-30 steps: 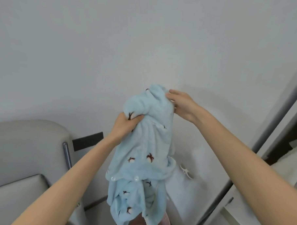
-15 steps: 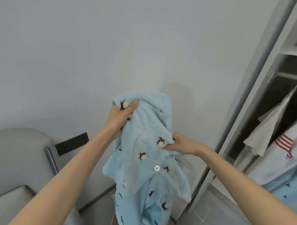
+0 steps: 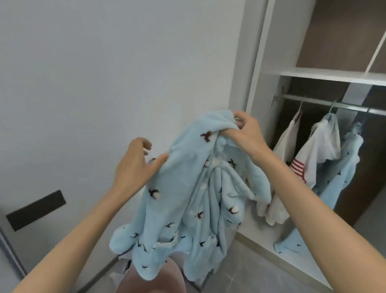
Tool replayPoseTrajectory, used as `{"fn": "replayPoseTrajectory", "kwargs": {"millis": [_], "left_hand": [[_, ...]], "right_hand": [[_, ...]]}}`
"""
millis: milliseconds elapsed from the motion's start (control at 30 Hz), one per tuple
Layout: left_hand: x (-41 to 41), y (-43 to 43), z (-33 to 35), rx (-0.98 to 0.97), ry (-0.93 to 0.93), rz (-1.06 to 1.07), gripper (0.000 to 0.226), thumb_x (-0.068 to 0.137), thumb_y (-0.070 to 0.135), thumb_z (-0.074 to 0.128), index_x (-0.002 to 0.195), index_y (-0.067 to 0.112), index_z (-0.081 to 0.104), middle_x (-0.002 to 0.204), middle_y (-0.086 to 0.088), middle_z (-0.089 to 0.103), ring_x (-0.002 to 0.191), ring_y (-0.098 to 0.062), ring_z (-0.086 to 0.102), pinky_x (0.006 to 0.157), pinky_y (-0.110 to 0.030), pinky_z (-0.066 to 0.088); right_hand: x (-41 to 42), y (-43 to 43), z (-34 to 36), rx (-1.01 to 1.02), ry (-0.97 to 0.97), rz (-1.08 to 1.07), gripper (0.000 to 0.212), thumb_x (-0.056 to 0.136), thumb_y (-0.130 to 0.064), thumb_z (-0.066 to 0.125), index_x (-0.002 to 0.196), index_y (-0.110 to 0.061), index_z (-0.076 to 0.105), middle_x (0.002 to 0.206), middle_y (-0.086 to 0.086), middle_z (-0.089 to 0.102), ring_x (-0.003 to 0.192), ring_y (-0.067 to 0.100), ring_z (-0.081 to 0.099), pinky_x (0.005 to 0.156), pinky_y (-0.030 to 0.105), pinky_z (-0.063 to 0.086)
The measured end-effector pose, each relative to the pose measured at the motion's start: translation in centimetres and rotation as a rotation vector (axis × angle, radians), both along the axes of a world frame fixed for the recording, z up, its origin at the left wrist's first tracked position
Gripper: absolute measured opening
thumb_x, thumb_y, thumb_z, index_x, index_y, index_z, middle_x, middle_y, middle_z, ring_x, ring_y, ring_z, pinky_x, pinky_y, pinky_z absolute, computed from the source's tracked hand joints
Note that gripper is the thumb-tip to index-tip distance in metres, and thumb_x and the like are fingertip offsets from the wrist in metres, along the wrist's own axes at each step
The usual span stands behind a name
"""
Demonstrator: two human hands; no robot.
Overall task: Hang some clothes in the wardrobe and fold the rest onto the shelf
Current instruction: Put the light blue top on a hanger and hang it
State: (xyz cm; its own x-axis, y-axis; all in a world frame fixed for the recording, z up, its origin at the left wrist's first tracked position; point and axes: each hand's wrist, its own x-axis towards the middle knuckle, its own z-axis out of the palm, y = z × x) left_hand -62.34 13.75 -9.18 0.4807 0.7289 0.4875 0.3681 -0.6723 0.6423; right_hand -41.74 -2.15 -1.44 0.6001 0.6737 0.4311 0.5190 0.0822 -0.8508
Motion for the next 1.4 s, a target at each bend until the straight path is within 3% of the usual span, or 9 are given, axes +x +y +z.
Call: {"fn": "replayPoseTrajectory", "kwargs": {"millis": [133,267,400,500,667,867,1000,1100,1400], "left_hand": [[5.5,-6.5,4.6,0.047,0.001,-0.515,0.098,0.067,0.066,0.071,0.146,0.031,0.025,0.149,0.014,0.028,0.136,-0.002,0.027,0.112,-0.029,0.026],[11.0,-12.8,5.2,-0.03,-0.009,-0.614,0.082,0.066,0.056,0.075,0.136,0.031,0.04,0.132,0.02,0.048,0.121,0.001,0.047,0.101,-0.03,0.041],[14.8,-17.5,4.3,-0.093,-0.21,-0.556,0.04,0.086,0.029,0.069,0.122,0.019,0.057,0.119,0.008,0.062,0.102,-0.002,0.059,0.085,-0.012,0.046],[16.9,-20.4,3.9,-0.187,-0.274,-0.57,0.031,0.091,0.023,0.062,0.121,0.018,0.055,0.113,0.007,0.061,0.096,0.001,0.058,0.074,-0.003,0.042],[19.6,-24.0,3.7,-0.215,-0.273,-0.627,0.025,0.093,0.019,0.059,0.115,0.022,0.049,0.1,0.018,0.055,0.088,0.011,0.053,0.07,0.001,0.038],[21.5,-27.0,4.8,-0.232,-0.258,-0.755,0.02,0.094,0.02,0.057,0.109,0.03,0.047,0.097,0.023,0.053,0.078,0.025,0.051,0.067,0.002,0.038],[22.2,-26.7,4.5,-0.31,-0.28,-0.768,0.02,0.094,0.026,0.056,0.097,0.043,0.045,0.097,0.024,0.053,0.077,0.022,0.053,0.066,-0.001,0.042],[23.1,-24.6,3.8,-0.455,-0.337,-0.672,0.021,0.09,0.03,0.063,0.104,0.031,0.047,0.096,0.017,0.054,0.084,0.005,0.056,0.067,-0.012,0.045],[24.4,-17.9,1.5,-0.626,0.067,-0.599,0.083,0.064,0.022,0.086,0.124,0.027,0.029,0.117,-0.001,0.044,0.094,-0.013,0.051,0.066,-0.022,0.044]], "right_hand": [[1.2,-6.0,2.9,-0.02,-0.096,0.054,0.034,0.07,-0.005,0.076,0.097,-0.013,0.056,0.073,0.006,0.071,0.065,0.012,0.058,0.065,0.027,0.049],[3.5,-11.7,3.7,-0.009,-0.148,0.041,0.037,0.067,-0.004,0.078,0.091,-0.014,0.052,0.062,0.007,0.066,0.056,0.012,0.048,0.055,0.024,0.041],[7.7,-17.2,1.4,0.025,-0.197,-0.088,0.033,0.069,-0.013,0.082,0.092,-0.019,0.058,0.09,-0.003,0.069,0.085,0.009,0.063,0.077,0.026,0.049],[10.9,-21.4,-1.4,-0.105,-0.254,-0.262,0.047,0.074,-0.036,0.08,0.113,-0.026,0.055,0.117,-0.01,0.056,0.114,0.012,0.05,0.094,0.028,0.041],[14.3,-28.2,-8.5,-0.592,0.217,-0.244,0.102,0.07,-0.06,0.074,0.148,-0.02,0.022,0.153,0.0,0.029,0.138,0.022,0.031,0.112,0.041,0.033],[13.1,-30.1,-12.7,-0.654,0.596,-0.173,0.082,0.09,-0.062,0.048,0.153,-0.028,0.009,0.155,0.005,0.025,0.138,0.032,0.032,0.101,0.047,0.038],[12.7,-29.4,-12.9,-0.414,0.663,-0.116,0.041,0.095,-0.043,0.054,0.131,-0.025,0.044,0.123,0.004,0.054,0.099,0.015,0.055,0.09,0.041,0.05],[13.1,-28.5,-12.8,-0.186,0.653,-0.252,0.025,0.098,-0.028,0.053,0.119,-0.014,0.054,0.119,0.013,0.062,0.097,0.019,0.061,0.09,0.039,0.051],[14.8,-26.4,-5.3,0.141,-0.047,-0.598,0.015,0.094,-0.009,0.051,0.083,-0.012,0.042,0.085,0.001,0.043,0.076,0.008,0.042,0.068,0.018,0.038]]}}
